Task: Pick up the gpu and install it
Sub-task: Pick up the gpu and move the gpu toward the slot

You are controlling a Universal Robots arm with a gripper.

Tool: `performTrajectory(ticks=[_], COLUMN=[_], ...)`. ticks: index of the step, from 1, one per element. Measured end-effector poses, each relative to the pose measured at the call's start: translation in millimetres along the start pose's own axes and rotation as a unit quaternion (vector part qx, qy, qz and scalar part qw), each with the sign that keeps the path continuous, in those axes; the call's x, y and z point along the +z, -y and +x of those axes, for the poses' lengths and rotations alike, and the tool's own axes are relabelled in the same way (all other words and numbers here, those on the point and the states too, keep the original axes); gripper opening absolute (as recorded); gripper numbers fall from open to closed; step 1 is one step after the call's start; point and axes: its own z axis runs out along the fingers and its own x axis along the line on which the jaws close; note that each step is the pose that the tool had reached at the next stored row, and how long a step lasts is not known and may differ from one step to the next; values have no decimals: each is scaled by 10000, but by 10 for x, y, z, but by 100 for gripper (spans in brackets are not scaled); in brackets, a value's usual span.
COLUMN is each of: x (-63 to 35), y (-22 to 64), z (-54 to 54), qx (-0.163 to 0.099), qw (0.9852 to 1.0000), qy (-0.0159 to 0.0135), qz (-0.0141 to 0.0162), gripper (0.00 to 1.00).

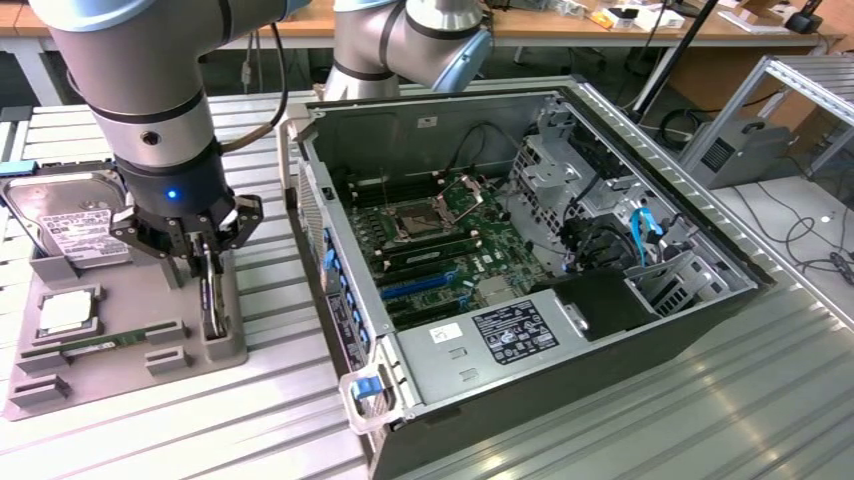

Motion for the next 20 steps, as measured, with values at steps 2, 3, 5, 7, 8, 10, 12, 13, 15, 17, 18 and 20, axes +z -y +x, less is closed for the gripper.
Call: performTrajectory(ticks=[2,3,5,7,8,10,12,13,15,17,18,20], x=[0,0,0,0,0,-9,-24,-34,-55,-78,-86,-105], y=[0,0,0,0,0,0,-1,-1,-2,-3,-4,-4], z=[0,0,0,0,0,0,0,-1,-1,-2,-2,-3], qx=[0,0,0,0,0,0,0,0,0,0,0,0], qw=[10000,10000,10000,10000,10000,10000,10000,10000,10000,10000,10000,10000], qy=[0,0,0,0,0,0,0,-1,0,0,0,0], qz=[0,0,0,0,0,1,0,0,0,-1,-1,-2], gripper=[27,27,27,27,27,27,27,27,27,27,27,27])
